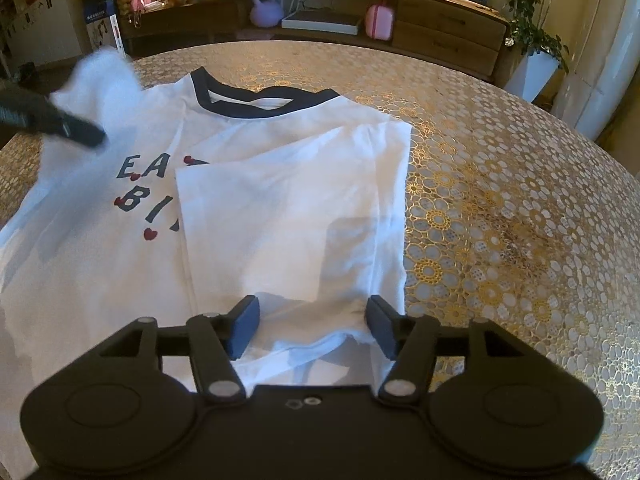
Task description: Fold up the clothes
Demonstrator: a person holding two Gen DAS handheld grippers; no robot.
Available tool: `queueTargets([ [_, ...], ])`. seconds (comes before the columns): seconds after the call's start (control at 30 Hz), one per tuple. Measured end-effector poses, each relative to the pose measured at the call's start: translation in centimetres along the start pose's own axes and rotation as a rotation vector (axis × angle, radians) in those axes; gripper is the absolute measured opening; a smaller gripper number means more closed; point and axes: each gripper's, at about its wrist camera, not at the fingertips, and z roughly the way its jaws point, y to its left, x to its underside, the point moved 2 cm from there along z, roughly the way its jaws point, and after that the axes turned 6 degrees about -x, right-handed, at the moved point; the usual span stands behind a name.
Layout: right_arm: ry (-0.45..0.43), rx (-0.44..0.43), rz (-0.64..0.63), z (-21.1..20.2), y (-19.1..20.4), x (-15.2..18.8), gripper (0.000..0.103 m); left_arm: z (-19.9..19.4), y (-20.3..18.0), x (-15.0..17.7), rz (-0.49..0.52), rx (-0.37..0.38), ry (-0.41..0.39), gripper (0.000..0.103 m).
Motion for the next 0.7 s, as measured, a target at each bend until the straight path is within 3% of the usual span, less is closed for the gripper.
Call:
queueTargets([
  [0.13, 0.000, -0.002, -0.005, 0.0, 0.0, 0.0, 0.103, 1.8, -1.4, 1.6, 0.069, 0.083, 0.082, 0.004],
  [0.33, -0.005, -0.030, 0.006, -0.6, -0.2, -0.6, 0.103, -2.4, 1.6, 4.7, 0.059, 0.267, 0.104, 0.008],
  [0.53, -0.111, -0.170, 0.031, -2.0, 1.3, -3.8, 0.103, -5.6, 4.8, 7.6, 0.021, 0.133, 0.002, 0.034],
  [0.7, -0.099, -0.292, -0.011, 0.5, 5.5, -7.0, 0.103, -6.6, 5.2, 8.1, 0.003, 0.135, -0.123, 0.048],
])
